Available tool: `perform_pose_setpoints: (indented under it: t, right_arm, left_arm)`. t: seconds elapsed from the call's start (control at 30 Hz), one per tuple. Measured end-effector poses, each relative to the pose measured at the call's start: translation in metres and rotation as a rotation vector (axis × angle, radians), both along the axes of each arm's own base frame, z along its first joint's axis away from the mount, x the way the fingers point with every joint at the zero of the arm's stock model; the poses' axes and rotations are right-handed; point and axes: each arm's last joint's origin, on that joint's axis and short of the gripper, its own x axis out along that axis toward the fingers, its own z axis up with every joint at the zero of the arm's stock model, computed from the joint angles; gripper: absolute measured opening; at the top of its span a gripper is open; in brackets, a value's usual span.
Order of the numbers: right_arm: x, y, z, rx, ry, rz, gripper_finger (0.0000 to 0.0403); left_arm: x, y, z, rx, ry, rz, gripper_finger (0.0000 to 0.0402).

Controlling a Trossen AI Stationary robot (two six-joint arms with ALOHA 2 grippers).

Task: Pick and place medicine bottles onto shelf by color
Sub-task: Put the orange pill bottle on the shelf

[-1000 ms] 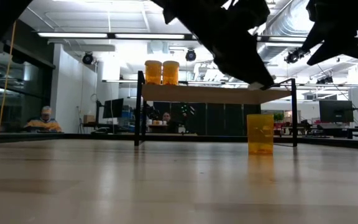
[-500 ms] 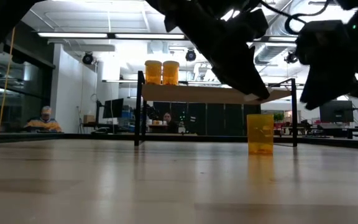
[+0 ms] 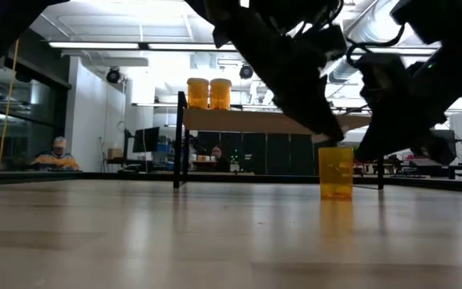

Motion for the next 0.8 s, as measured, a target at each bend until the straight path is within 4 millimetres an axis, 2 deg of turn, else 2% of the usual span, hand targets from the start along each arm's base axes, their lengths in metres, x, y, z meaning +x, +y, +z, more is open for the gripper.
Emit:
perform_pose_setpoints:
  t: [0.17,0.8]
  right_arm:
    - [0.007,-0.004,-0.008,-0.016,0.003,-0.039,0.0001]
    - [0.013,-0.005,-0.006,-0.025,-0.054,-0.042,0.0000]
  left_arm:
    - [-0.001,0.001,-0.003,0.005,0.024,0.025,0.0207]
    - [-0.004,0.003,-0.006,0.065,0.066,0.022,0.0207]
